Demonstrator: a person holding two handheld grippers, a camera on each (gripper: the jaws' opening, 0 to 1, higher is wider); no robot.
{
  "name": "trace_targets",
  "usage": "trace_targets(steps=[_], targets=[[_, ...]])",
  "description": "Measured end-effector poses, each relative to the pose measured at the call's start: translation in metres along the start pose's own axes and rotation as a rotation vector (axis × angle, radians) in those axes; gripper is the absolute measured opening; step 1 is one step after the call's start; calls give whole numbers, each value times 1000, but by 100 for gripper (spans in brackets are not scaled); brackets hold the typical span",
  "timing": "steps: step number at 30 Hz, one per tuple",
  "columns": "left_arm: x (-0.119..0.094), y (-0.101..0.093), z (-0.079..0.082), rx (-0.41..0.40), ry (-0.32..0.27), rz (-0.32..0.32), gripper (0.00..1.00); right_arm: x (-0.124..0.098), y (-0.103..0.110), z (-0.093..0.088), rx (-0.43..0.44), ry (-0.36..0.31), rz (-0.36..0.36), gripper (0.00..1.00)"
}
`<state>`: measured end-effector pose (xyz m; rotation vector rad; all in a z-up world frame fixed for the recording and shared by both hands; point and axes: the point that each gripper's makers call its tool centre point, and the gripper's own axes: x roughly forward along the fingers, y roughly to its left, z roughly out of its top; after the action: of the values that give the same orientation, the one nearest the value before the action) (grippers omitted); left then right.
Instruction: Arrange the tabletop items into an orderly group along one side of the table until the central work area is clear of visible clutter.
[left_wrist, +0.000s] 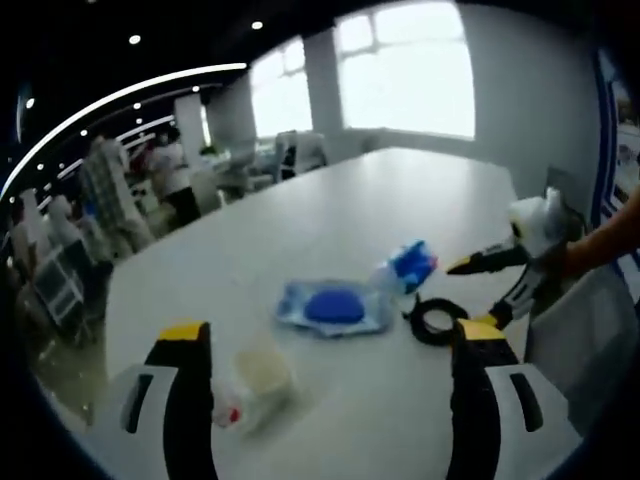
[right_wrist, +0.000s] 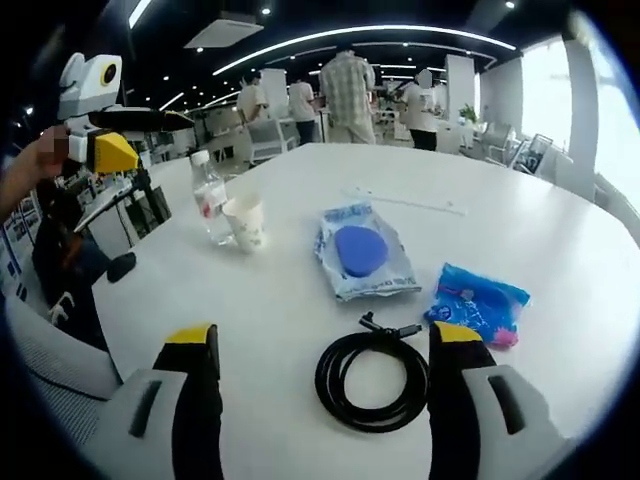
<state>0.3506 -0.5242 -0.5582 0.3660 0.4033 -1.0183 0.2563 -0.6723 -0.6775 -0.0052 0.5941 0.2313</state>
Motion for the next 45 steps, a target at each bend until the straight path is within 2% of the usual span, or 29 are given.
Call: trace_targets(steps=[16, 27, 36, 45], targets=[[37, 15, -4, 23, 53, -37, 94, 13, -9, 1, 58, 4, -33, 83], [70, 21, 6, 47, 77, -69, 93, 23, -12, 1, 93, 14, -44, 81], [96, 33, 7, 51, 112, -88, 87, 32, -19, 3, 134, 16, -51, 76], [129, 43, -5, 59, 158, -116, 76, 47, -28, 4, 188, 16, -57, 69]])
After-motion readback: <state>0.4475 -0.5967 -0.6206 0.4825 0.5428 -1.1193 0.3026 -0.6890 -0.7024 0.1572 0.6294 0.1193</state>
